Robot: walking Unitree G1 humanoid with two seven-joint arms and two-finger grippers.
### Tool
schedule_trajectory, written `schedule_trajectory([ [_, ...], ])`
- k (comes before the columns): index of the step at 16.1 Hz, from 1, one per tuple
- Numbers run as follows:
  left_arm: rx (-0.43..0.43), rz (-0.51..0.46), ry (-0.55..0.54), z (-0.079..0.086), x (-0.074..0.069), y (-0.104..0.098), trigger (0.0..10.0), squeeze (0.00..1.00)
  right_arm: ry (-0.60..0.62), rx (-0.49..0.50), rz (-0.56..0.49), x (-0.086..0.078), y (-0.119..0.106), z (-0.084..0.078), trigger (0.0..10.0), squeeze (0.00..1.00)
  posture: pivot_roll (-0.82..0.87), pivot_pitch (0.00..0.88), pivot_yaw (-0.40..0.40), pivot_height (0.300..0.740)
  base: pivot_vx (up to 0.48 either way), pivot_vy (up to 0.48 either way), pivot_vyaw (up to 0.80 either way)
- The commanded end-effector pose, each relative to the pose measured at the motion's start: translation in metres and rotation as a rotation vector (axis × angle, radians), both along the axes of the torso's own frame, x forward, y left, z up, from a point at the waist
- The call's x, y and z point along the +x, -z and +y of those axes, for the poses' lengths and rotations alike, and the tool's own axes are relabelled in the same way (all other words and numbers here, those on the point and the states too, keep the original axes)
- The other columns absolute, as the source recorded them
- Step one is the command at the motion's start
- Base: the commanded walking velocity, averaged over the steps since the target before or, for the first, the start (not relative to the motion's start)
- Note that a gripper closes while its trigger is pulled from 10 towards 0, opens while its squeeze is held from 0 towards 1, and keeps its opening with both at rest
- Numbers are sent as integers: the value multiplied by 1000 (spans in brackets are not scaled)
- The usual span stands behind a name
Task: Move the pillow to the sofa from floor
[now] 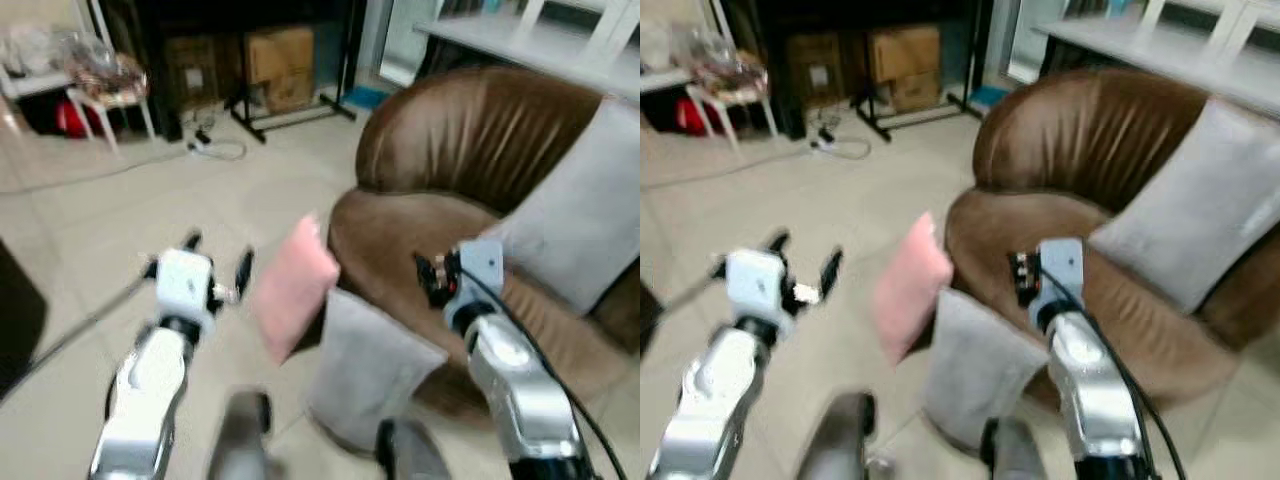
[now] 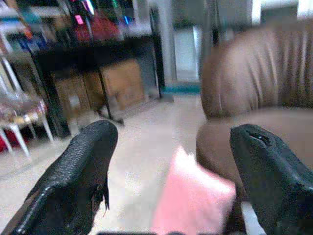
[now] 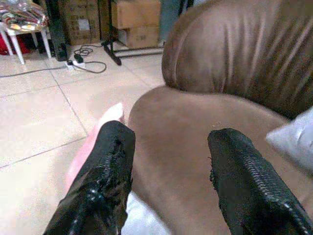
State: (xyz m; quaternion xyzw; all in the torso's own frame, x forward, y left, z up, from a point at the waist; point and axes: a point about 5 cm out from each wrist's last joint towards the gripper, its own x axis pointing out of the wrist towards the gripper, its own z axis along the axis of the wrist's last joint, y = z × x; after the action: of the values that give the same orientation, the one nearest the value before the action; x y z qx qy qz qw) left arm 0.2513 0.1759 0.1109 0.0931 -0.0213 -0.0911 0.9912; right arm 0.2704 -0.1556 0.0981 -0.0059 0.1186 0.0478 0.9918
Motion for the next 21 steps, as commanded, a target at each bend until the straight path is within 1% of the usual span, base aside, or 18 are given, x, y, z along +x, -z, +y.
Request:
schedule_trajectory([
  [1, 1, -24, 10, -1, 4, -7, 10000, 0, -3, -2, -17, 2, -5, 0, 10000, 0, -35, 0, -52, 622, 251, 0, 0],
  [9, -2, -25, 23, -2, 4, -7, 10000, 0, 5, 0, -19, 1, -4, -1, 10000, 0, -37, 0, -45, 622, 260, 0, 0],
  [10, -3, -27, 23, -2, 4, -8, 10000, 0, 0, -2, -12, 1, -4, 0, 10000, 0, -38, 0, -47, 622, 0, 0, 0],
  [11, -5, -38, 12, -2, 4, -8, 10000, 0, -4, 4, -14, 1, -4, 0, 10000, 0, -36, 0, -49, 607, 0, 0, 0],
  [13, -1, -39, 6, -2, 4, -9, 10000, 0, -7, 6, -15, 1, -4, 0, 10000, 0, -35, 0, -50, 592, 0, 0, 0],
  [14, -1, -39, 6, -2, 4, -9, 10000, 0, -7, 6, -15, 1, -4, 0, 10000, 0, -35, 0, -50, 592, 0, 0, 0],
  [18, -1, -36, 1, -2, 5, -8, 10000, 0, -8, 11, -15, 2, -4, 1, 10000, 0, -34, 0, -51, 557, 0, 0, 0],
  [21, 1, -37, 2, -2, 6, -8, 10000, 0, -9, 5, -13, 3, -3, 1, 10000, 0, -35, 0, -51, 522, 0, 0, 0],
])
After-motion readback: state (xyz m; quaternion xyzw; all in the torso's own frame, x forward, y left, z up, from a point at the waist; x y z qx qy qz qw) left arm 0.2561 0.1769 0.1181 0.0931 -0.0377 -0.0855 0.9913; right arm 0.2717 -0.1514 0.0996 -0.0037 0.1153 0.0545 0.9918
